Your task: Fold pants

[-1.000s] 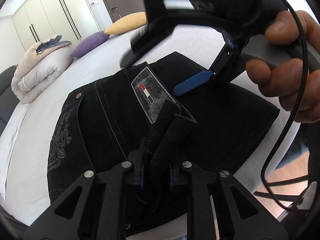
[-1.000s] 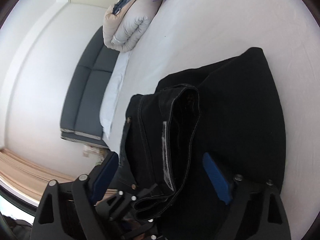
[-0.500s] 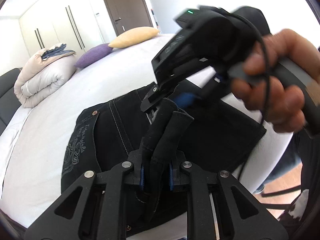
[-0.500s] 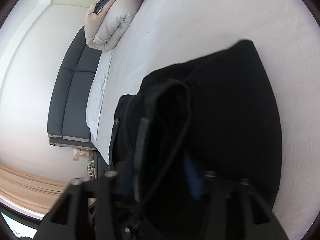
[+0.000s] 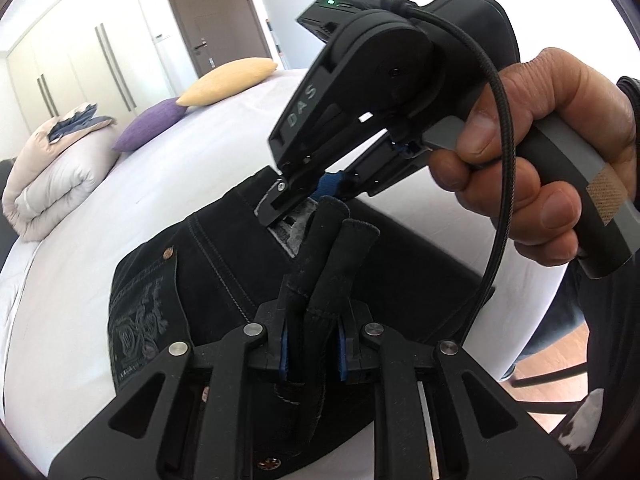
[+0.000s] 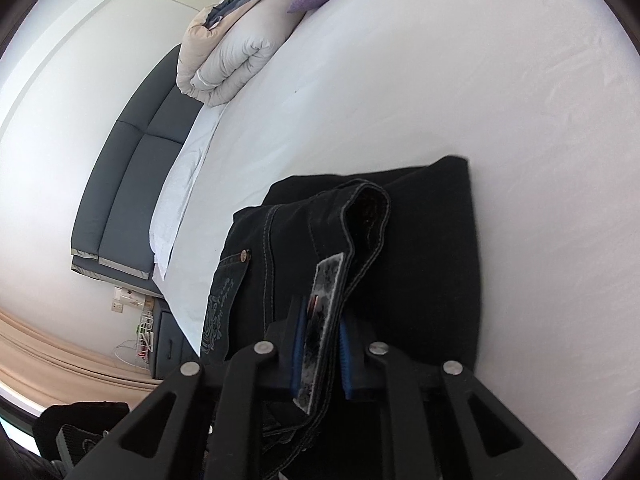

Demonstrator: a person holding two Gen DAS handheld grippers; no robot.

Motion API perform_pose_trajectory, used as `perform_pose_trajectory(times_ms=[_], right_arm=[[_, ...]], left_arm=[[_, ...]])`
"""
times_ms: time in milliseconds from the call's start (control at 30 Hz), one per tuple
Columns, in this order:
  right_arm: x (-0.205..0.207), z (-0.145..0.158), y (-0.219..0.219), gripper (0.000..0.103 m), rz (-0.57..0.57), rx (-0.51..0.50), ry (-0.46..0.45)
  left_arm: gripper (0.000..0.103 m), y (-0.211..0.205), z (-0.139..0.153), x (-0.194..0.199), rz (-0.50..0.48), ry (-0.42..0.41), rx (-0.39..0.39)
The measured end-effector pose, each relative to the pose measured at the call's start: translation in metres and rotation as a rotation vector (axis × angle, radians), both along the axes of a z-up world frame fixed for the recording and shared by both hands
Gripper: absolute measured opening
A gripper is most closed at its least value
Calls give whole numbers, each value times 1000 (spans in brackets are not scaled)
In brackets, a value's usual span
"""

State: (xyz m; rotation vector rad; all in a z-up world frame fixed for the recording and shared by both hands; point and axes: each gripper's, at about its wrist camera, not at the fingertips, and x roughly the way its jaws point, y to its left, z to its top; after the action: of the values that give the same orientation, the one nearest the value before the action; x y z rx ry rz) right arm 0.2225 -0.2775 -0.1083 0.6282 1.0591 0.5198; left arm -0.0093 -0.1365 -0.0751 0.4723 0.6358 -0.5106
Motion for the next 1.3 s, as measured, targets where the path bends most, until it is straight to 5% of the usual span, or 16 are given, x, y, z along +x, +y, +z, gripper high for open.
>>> perform_pose_trajectory(times_ms=[467,800,1000,1133,1200,1300], right_arm=[[-10,-14,-38,14,-48,19,-12],[-12,-30,-46,17,-52,48,-4],[-26,-25,-56,28,-91,92,-13],[-38,-4,-62,29,-118,71,-37],[-44,11,-60,20,-113,92,-67],[-46,22,-43,16,-61,113,-81]], left_arm=[[15,-29,-19,6,-67,39,20],[19,17,-2,-4,-68,57,19],[59,69,26,-5,-66,208,-225],[59,124,56,2,-21,245,-385],[59,154,68,19,27,259,-451],[59,181,61,63,92,330,-428]])
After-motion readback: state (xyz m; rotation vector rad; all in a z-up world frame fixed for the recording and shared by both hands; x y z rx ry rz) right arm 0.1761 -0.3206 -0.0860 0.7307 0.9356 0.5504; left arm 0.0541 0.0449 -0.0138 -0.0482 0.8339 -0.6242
